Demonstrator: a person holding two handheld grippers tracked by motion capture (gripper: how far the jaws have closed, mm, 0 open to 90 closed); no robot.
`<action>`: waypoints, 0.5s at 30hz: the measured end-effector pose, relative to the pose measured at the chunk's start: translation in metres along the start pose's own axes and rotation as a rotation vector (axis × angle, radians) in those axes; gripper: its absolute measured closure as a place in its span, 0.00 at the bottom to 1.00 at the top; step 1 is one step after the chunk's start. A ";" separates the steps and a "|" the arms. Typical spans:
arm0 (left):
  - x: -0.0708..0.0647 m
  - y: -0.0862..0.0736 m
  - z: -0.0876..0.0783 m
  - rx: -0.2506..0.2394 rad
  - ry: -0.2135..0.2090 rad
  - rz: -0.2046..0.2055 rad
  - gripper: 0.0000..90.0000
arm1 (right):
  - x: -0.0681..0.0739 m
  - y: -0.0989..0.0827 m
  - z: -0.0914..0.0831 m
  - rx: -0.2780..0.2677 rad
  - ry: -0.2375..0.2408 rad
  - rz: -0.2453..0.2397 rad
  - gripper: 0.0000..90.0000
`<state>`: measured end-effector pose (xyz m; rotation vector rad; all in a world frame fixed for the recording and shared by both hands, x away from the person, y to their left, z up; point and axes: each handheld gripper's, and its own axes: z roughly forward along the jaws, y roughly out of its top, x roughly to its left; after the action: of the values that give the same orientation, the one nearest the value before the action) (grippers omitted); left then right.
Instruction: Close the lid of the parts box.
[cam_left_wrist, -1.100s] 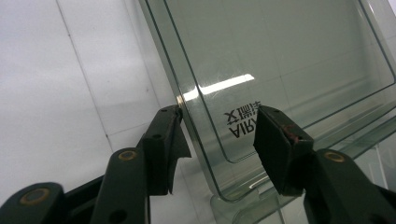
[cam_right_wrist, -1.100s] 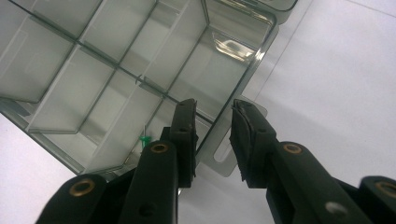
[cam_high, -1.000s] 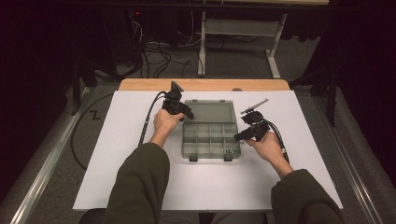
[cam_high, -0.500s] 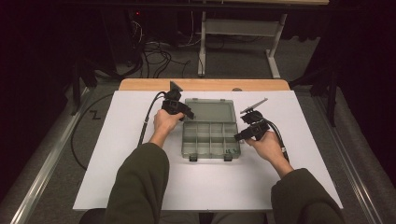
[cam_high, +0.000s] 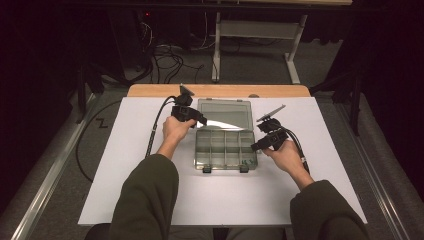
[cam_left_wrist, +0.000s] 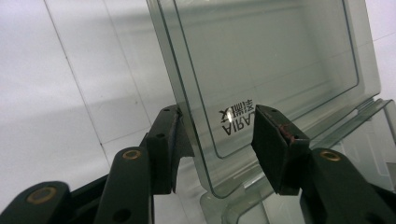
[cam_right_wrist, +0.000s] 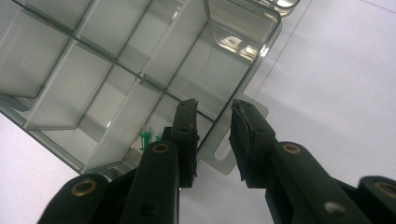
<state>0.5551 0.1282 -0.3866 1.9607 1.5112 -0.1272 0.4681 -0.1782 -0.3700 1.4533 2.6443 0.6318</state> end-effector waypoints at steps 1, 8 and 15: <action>-0.001 0.000 -0.001 -0.005 0.001 0.008 0.59 | 0.000 0.000 0.000 0.000 0.000 -0.003 0.82; -0.008 -0.001 -0.013 -0.034 0.002 0.044 0.59 | 0.000 0.000 0.000 -0.001 -0.004 -0.003 0.82; -0.015 -0.004 -0.022 -0.052 0.013 0.099 0.59 | 0.000 0.000 0.000 -0.001 -0.002 -0.005 0.82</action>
<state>0.5397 0.1284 -0.3643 1.9944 1.4078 -0.0330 0.4681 -0.1785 -0.3700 1.4460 2.6446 0.6307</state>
